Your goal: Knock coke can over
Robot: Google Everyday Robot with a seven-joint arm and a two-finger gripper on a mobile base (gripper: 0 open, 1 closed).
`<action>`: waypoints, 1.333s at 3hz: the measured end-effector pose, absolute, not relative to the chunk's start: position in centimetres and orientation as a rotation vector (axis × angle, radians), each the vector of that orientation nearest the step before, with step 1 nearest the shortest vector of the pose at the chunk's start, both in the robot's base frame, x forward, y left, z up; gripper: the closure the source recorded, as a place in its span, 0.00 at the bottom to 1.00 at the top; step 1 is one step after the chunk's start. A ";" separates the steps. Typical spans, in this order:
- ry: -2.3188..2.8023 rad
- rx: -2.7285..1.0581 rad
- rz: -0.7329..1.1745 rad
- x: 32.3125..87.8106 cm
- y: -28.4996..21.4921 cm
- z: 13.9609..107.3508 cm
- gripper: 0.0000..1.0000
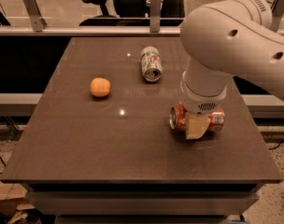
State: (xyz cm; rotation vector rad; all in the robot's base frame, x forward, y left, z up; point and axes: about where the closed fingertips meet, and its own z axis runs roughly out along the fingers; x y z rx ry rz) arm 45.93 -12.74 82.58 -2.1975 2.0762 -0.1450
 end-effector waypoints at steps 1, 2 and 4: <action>2.075 -2.198 -0.148 45.9 -12.7 82.6 0.59; 2.073 -2.198 -0.150 45.9 -12.7 82.7 0.36; 2.070 -2.198 -0.154 45.8 -12.6 82.8 0.00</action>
Offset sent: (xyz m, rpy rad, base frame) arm -0.0002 0.0002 0.0004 -0.0006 -0.0014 0.0007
